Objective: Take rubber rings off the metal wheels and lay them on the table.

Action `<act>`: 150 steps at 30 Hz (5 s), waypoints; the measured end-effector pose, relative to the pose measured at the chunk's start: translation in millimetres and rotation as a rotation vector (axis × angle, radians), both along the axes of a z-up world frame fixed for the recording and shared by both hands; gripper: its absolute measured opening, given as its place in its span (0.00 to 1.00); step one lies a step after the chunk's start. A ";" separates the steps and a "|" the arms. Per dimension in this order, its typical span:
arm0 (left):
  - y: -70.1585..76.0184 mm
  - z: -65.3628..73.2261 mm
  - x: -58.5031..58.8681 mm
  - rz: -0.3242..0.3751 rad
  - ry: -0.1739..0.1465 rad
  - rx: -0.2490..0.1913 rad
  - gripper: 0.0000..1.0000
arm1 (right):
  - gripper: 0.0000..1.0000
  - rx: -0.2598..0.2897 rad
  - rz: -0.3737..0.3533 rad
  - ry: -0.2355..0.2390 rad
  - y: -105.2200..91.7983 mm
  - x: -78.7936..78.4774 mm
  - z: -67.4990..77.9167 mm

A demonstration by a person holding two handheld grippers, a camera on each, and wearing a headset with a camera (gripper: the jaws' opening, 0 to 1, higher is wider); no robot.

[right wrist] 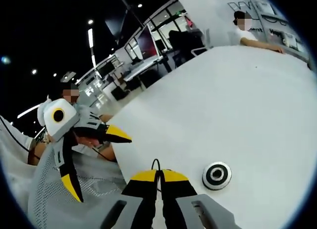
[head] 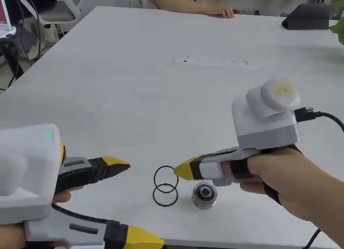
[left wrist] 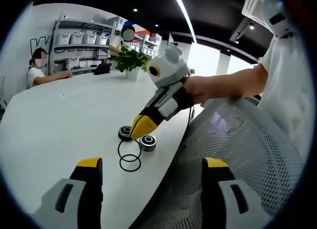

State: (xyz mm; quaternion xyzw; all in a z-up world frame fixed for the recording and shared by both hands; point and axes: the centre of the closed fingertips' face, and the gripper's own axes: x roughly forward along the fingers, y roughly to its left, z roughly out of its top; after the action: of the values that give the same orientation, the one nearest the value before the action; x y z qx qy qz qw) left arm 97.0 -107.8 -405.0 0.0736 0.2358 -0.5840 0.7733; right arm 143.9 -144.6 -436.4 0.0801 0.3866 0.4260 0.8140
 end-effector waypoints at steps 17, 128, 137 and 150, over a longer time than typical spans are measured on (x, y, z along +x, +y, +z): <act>1.0 -3.7 -1.8 -0.008 0.007 0.017 0.80 | 0.05 -0.087 0.027 -0.021 -2.7 -1.7 -26.7; -108.4 -48.3 90.9 -0.209 -0.119 0.069 0.14 | 0.08 -0.179 -0.167 -0.074 -93.5 40.4 -30.0; -107.6 -53.7 90.8 -0.196 -0.109 0.083 0.10 | 0.09 -0.213 -0.062 -0.066 -82.7 28.7 -38.7; -109.3 -52.7 87.9 -0.217 -0.156 0.101 0.07 | 0.19 -0.230 -0.018 -0.116 -71.9 27.9 -42.2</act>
State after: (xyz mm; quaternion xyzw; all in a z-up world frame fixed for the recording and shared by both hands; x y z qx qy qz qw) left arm 184.9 -217.1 -457.8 0.1825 0.1947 -0.6440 0.7169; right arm 171.8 -216.5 -478.6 -0.0352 0.3844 0.3756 0.8426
